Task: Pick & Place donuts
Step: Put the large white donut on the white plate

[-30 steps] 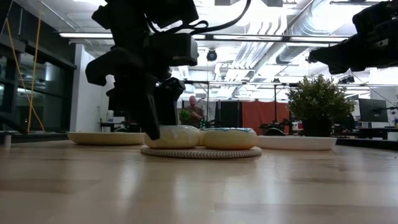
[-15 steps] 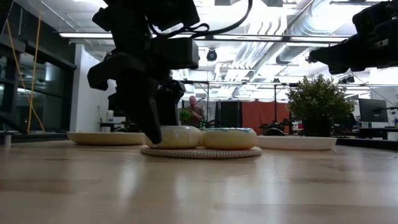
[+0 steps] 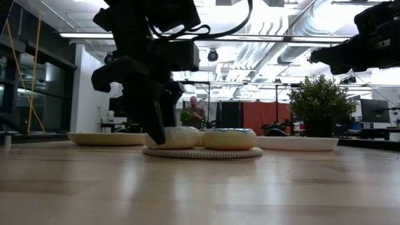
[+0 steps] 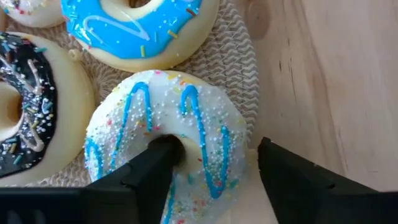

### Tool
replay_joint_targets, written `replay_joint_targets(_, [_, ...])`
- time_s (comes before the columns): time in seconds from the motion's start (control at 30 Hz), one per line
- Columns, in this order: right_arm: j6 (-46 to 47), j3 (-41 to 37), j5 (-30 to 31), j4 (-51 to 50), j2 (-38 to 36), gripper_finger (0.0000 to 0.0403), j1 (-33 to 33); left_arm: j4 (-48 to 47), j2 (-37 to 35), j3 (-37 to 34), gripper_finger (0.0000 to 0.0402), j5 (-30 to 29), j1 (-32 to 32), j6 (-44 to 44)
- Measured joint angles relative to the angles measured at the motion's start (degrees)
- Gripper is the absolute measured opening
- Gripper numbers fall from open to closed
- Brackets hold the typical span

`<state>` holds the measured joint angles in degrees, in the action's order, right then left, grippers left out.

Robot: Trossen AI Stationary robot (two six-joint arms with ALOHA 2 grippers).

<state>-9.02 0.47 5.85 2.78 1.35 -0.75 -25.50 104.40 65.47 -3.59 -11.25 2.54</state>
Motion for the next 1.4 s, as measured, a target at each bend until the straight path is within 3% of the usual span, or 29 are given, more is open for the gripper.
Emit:
replay_joint_targets(0.27, [-0.02,0.0,0.0,-0.02,0.04,0.0,0.0,-1.61,0.0,0.57,0.0182,0.26,0.0,-0.48])
replay_joint_targets(0.73, [0.0,0.0,0.0,0.0,0.06,0.0,0.0,-15.61,-0.72,11.1,0.0181,0.37,0.0,-1.71])
replay_joint_targets(1.0, [0.0,0.0,0.0,0.0,0.08,0.0,0.0,-17.68,-0.72,14.5,0.0181,-0.03,0.02,-1.49])
replay_joint_targets(1.4, [0.0,0.0,0.0,0.0,0.08,0.0,0.0,-22.75,-0.64,25.62,0.0181,-6.41,3.58,10.68])
